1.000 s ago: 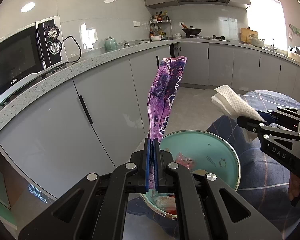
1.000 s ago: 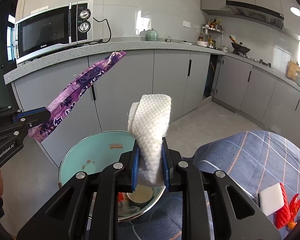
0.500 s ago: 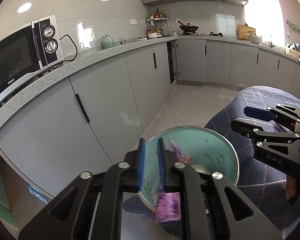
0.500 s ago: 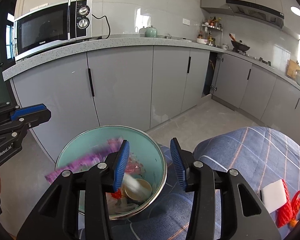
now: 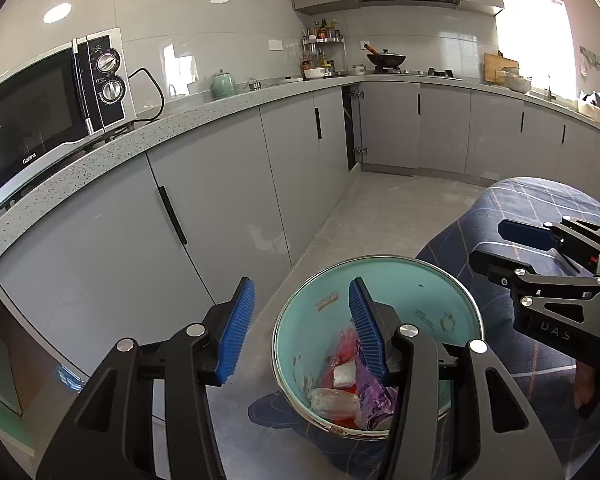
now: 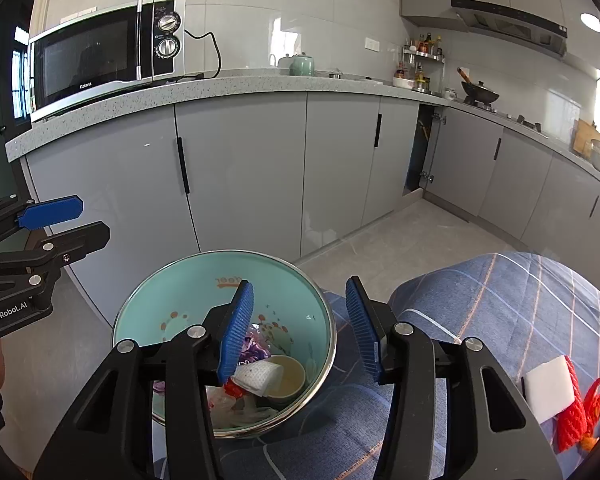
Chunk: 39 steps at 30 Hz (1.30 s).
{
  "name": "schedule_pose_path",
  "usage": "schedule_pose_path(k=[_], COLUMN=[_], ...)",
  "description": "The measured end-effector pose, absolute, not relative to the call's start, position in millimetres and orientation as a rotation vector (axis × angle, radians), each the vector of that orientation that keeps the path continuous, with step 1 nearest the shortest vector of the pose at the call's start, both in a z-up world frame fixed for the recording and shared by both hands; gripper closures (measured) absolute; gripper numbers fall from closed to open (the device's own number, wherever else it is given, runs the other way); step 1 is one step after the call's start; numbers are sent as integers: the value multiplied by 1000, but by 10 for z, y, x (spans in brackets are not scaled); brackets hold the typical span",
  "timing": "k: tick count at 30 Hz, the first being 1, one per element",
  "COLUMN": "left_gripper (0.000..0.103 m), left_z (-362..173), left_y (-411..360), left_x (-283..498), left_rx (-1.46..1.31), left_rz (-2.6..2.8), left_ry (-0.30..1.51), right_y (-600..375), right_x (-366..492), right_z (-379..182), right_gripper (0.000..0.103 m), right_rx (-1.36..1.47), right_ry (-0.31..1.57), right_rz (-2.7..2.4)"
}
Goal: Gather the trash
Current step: 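Open both tools to drop the purple wrapper and white cloth into the bin, then move both tools back over the table toward the plaid rag and sponge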
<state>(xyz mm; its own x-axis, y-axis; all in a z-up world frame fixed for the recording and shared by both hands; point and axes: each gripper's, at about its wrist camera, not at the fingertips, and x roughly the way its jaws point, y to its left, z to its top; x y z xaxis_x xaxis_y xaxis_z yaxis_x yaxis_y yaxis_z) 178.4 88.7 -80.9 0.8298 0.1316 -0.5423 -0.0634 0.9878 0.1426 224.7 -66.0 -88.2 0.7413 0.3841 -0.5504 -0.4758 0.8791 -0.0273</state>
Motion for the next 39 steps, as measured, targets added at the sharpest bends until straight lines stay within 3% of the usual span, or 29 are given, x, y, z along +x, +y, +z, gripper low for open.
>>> schedule_pose_path(k=[14, 18, 20, 23, 28, 39], left_gripper=[33, 31, 20, 12, 5, 6], left_z=[-798, -772, -760, -757, -738, -771], left_y=[889, 888, 870, 809, 747, 395], left_x=[1761, 1743, 1728, 1704, 1685, 1670], left_rx=[114, 106, 115, 139, 146, 163], left_rz=[118, 127, 147, 161, 179, 76], left_ry=[571, 553, 535, 517, 502, 521], right_y=[-758, -815, -844, -908, -1058, -1753], right_x=[2163, 2116, 2096, 2070, 2047, 1807], right_z=[-860, -850, -848, -843, -814, -744], right_gripper=[45, 40, 40, 38, 37, 32], right_rx=[-161, -158, -155, -151, -135, -85], right_ry=[546, 537, 537, 535, 545, 563], right_rz=[455, 443, 439, 425, 378, 235])
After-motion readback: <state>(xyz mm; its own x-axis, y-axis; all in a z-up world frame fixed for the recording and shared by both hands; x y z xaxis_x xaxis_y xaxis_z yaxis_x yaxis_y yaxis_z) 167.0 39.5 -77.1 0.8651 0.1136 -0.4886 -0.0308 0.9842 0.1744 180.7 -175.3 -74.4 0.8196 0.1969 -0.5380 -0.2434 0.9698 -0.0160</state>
